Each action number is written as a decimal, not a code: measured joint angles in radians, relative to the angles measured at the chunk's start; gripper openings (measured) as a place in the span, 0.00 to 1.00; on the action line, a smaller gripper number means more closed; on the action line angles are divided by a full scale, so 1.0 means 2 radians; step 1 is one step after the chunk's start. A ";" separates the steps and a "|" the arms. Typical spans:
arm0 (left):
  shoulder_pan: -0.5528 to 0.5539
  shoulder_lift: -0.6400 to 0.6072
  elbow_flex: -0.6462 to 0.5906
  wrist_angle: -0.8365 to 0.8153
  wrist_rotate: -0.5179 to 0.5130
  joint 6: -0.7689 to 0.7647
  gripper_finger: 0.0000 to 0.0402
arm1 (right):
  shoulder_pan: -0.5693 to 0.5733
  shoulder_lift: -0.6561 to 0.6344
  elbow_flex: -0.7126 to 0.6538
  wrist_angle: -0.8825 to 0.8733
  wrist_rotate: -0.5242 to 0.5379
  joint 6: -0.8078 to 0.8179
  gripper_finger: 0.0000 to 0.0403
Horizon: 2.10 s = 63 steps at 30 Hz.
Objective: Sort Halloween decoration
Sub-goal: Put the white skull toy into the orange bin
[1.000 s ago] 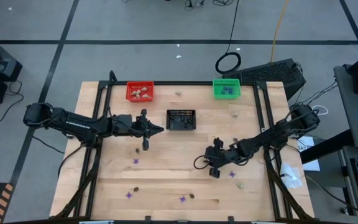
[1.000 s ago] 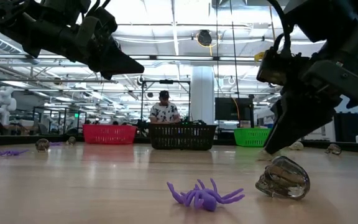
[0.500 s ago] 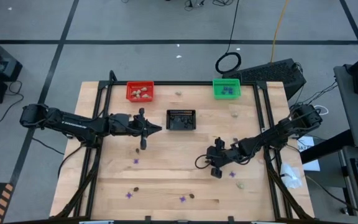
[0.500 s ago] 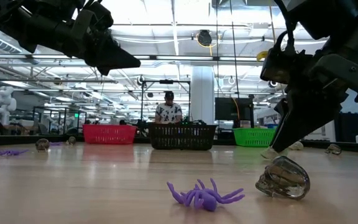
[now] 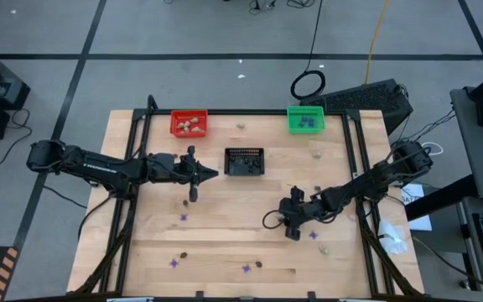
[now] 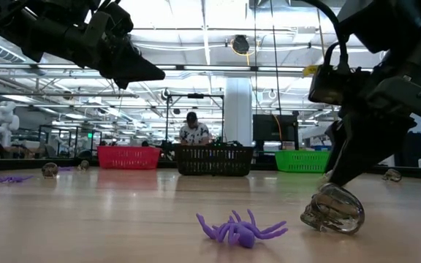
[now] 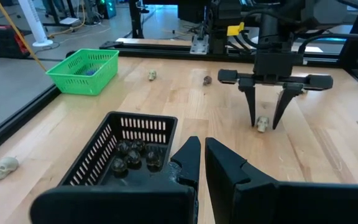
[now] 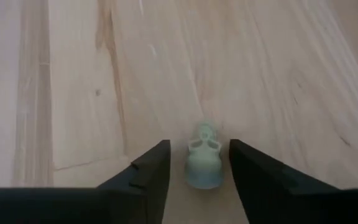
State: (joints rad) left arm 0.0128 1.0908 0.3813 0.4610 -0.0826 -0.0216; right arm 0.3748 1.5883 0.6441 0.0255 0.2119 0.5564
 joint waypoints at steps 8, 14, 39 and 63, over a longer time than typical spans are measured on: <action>0.004 0.000 0.000 -0.008 0.000 -0.017 0.05 | 0.000 0.010 0.002 0.004 0.005 0.000 0.17; 0.016 -0.017 0.000 -0.025 0.000 -0.016 0.05 | -0.001 0.012 0.013 0.001 0.000 -0.018 0.15; 0.016 -0.213 -0.068 -0.059 0.000 0.001 0.05 | -0.176 0.096 0.235 0.063 0.037 -0.203 0.15; 0.016 -0.256 -0.067 -0.084 0.000 0.002 0.05 | -0.309 0.456 0.670 0.088 0.053 -0.240 0.15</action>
State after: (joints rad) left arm 0.0456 0.5789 0.2466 0.2924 -0.0826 -0.0174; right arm -0.2440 2.5003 1.9833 0.2020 0.3175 0.0754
